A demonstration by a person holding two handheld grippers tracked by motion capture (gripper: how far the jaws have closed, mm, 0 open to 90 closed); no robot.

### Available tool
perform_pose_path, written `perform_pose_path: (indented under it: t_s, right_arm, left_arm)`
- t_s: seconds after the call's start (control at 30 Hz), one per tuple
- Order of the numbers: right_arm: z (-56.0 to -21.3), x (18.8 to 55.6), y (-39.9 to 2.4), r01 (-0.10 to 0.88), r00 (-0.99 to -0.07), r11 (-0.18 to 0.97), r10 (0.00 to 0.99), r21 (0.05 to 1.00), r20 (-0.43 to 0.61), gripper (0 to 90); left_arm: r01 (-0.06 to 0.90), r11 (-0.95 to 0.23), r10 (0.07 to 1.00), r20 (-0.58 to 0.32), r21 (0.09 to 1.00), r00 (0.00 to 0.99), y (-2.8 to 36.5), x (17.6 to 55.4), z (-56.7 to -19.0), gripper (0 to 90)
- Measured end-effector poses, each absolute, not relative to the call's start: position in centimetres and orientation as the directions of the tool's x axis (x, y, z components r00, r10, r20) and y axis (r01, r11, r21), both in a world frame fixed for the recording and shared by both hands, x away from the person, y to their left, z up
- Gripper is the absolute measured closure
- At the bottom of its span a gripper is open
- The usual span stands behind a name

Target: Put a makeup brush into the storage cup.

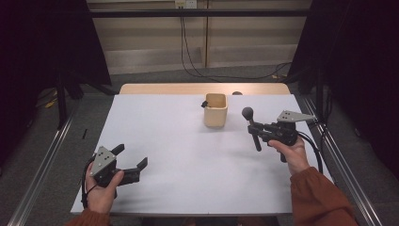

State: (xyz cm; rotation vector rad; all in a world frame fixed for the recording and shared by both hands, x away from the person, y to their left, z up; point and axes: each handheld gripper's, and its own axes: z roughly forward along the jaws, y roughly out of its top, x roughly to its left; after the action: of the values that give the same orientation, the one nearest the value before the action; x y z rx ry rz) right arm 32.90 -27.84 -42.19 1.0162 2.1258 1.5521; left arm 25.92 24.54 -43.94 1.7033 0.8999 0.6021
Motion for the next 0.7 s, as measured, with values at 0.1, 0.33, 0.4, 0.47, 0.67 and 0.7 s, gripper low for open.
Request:
perform_pose_path:
  t_s: [0.1,0.33,0.4,0.47,0.67,0.7]
  right_arm:
    - [-41.7,33.2,-27.7,0.346,-0.69,0.138,0.708,0.928,0.152,73.1]
    - [-40.6,34.1,-26.6,0.329,-0.686,0.13,0.714,0.935,0.142,73.0]
    - [-40.4,34.4,-26.3,0.325,-0.686,0.124,0.713,0.938,0.144,73.1]
    - [-40.2,34.7,-25.9,0.316,-0.688,0.123,0.712,0.941,0.138,73.1]
    - [-39.5,35.6,-25.1,0.301,-0.69,0.109,0.71,0.947,0.138,73.1]
    - [-39.4,35.7,-25.0,0.299,-0.689,0.108,0.711,0.948,0.137,73.1]
  left_arm:
    - [0.268,-0.149,0.808,-0.038,0.952,0.588,24.6,25.9,-43.9,3.1]
    - [0.268,-0.148,0.806,-0.041,0.952,0.591,24.6,25.9,-43.9,3.1]
    - [0.266,-0.152,0.805,-0.037,0.952,0.592,24.6,25.9,-43.9,3.1]
    - [0.266,-0.151,0.805,-0.038,0.952,0.592,24.6,25.9,-43.9,3.1]
    - [0.265,-0.154,0.805,-0.035,0.952,0.593,24.6,25.9,-43.9,3.1]
    - [0.264,-0.154,0.804,-0.034,0.952,0.593,24.6,25.9,-43.9,3.1]
